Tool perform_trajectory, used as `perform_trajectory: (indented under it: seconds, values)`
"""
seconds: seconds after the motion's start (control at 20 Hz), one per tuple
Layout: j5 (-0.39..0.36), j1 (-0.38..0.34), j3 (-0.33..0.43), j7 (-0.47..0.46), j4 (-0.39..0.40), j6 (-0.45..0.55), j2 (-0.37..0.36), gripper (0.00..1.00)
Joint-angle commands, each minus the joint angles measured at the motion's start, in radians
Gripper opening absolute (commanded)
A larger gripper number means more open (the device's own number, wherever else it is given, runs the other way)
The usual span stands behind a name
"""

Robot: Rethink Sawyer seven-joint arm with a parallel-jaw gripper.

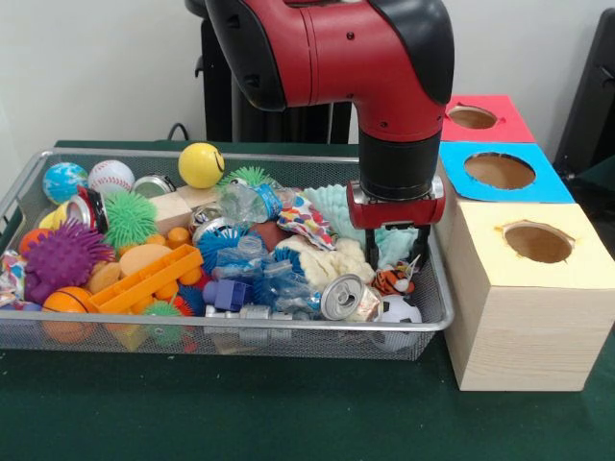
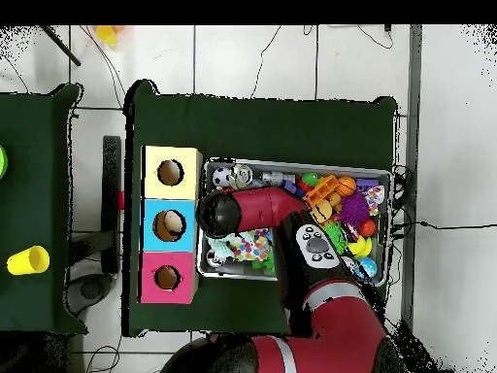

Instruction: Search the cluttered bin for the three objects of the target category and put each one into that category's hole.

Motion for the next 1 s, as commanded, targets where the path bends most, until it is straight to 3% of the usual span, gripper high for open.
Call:
perform_trajectory:
  seconds: [0.05,0.6,1.0]
  values:
    - [0.028,-0.012,0.029,0.076,-0.143,-0.05,0.109,1.0]
    - [0.026,-0.047,0.12,-0.022,-0.292,-0.058,0.252,1.0]
    - [0.014,-0.04,0.105,0.014,-0.258,-0.041,0.195,1.0]
